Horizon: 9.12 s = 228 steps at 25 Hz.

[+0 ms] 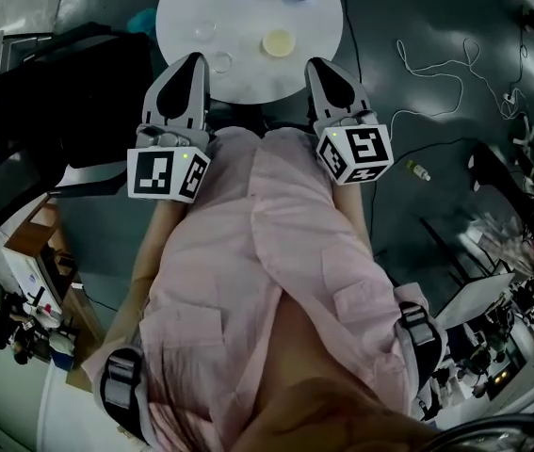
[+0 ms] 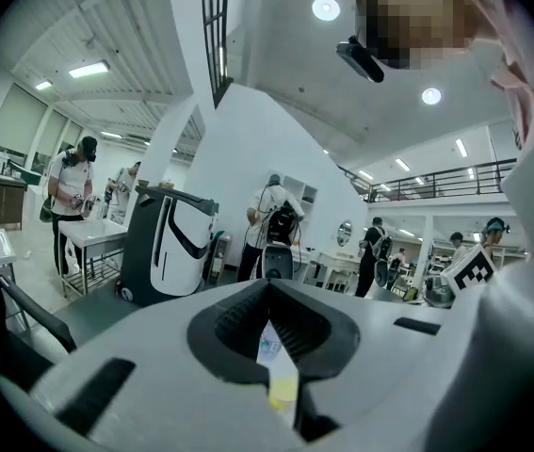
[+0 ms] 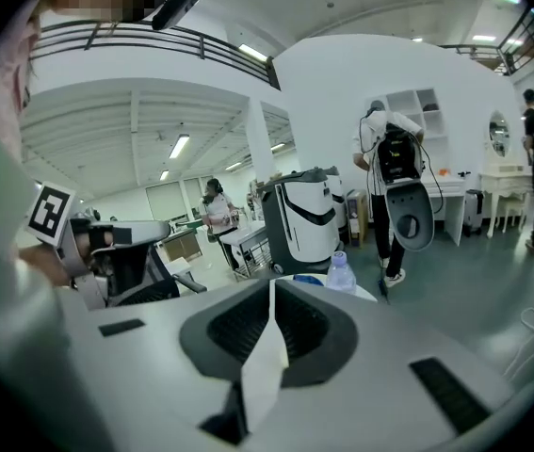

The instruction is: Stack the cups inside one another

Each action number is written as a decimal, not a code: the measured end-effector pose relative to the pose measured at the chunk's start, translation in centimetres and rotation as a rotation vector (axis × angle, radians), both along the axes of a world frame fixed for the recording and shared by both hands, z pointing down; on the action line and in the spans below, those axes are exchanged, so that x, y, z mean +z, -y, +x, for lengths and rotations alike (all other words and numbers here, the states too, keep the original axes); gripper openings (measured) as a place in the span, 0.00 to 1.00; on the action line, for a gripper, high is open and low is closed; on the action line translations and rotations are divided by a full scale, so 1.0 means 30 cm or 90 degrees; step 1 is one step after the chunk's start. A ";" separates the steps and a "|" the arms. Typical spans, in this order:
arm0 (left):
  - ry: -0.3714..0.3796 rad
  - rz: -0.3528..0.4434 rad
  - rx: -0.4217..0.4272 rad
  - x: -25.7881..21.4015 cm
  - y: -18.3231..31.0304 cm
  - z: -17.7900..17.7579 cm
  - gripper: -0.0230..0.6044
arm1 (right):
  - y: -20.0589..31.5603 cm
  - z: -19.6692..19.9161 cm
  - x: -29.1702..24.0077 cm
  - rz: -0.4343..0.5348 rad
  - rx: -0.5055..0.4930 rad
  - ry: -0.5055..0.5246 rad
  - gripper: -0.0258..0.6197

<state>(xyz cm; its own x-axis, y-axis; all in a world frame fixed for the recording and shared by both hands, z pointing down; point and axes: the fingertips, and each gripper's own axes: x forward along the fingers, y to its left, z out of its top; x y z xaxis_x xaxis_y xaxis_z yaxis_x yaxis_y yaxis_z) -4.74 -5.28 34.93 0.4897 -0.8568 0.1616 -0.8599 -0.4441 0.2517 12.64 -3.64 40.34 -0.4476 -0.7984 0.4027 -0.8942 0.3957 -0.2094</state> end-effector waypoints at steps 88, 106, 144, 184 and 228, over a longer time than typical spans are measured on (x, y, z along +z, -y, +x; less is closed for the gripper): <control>0.005 -0.018 -0.019 0.037 0.016 0.010 0.06 | 0.282 -0.003 0.724 -0.292 -0.082 -0.188 0.10; 0.008 -0.021 -0.023 0.039 -0.010 -0.003 0.06 | 0.327 0.007 0.625 -0.232 -0.042 -0.146 0.10; -0.006 0.017 0.019 -0.035 0.026 -0.129 0.06 | 0.216 -0.051 -0.260 0.167 0.096 0.021 0.10; -0.053 0.072 0.127 -0.135 0.135 -0.277 0.06 | 0.078 -0.302 -0.134 0.073 0.157 -0.026 0.10; -0.020 0.087 0.136 -0.140 0.083 -0.270 0.06 | -0.005 -0.242 -0.109 0.054 0.210 -0.013 0.10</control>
<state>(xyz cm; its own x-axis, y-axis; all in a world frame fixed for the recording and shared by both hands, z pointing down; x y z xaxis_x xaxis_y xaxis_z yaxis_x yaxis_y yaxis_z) -12.86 -7.77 30.72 0.6652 -0.7459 0.0337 -0.7355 -0.6467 0.2020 5.39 -3.48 37.07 -0.1521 -0.9301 0.3343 -0.9805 0.0995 -0.1693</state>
